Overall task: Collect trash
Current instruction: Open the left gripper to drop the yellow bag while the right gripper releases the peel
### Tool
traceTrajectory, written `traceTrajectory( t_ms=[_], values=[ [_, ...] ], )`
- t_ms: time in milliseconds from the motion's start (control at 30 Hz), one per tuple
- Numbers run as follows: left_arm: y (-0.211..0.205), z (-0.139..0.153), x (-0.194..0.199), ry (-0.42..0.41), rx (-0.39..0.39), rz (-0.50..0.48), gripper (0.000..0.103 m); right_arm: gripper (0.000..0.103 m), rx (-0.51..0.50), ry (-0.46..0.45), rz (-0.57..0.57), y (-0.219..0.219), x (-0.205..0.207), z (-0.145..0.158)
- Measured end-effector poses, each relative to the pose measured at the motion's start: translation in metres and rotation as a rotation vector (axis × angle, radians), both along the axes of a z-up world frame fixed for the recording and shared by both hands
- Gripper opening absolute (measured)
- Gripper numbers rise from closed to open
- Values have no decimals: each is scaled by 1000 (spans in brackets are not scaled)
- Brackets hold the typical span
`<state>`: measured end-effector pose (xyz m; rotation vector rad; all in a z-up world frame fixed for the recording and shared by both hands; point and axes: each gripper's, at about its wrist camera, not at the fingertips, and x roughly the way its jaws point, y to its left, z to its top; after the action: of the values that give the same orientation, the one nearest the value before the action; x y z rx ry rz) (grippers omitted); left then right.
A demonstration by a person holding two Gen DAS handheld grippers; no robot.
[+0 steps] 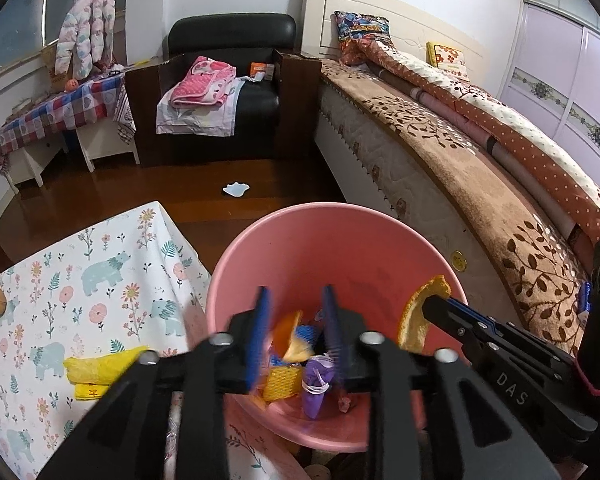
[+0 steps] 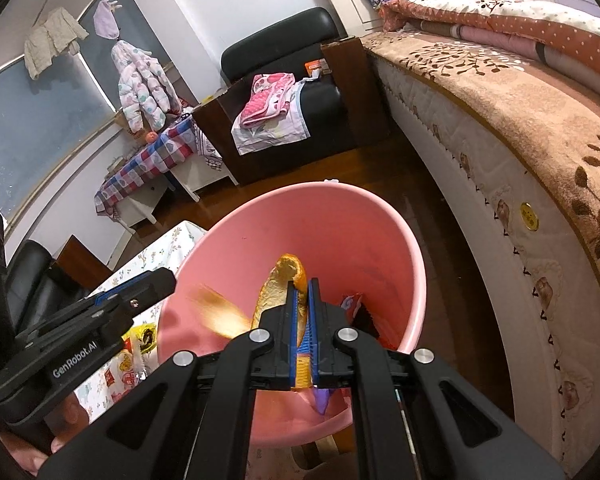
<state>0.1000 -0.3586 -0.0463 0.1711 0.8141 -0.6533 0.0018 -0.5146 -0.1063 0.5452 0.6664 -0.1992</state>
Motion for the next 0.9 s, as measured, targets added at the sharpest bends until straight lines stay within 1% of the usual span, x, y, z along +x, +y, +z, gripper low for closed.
traceTrajectory(
  t_ms=[167,367,433,500,567,833,900],
  values=[
    [2,3,-4,-9,0,-4,44,5,2,4,6,1,0,0],
    [9,2,-8,-1,2,10,45,6,-10,8,15,5,-1,2],
    [11,2,-9,2,3,13,46,9,-9,6,19,7,-1,4],
    [13,4,-10,1,2,18,46,20,-4,-1,22,8,-4,5],
    [17,6,-12,0,-2,22,46,26,-2,-11,24,10,-6,7],
    [29,14,-22,-2,-13,40,46,30,-16,-35,42,19,-13,18],
    [33,15,-24,-1,-16,46,47,37,-11,-46,46,21,-17,21]
  ],
)
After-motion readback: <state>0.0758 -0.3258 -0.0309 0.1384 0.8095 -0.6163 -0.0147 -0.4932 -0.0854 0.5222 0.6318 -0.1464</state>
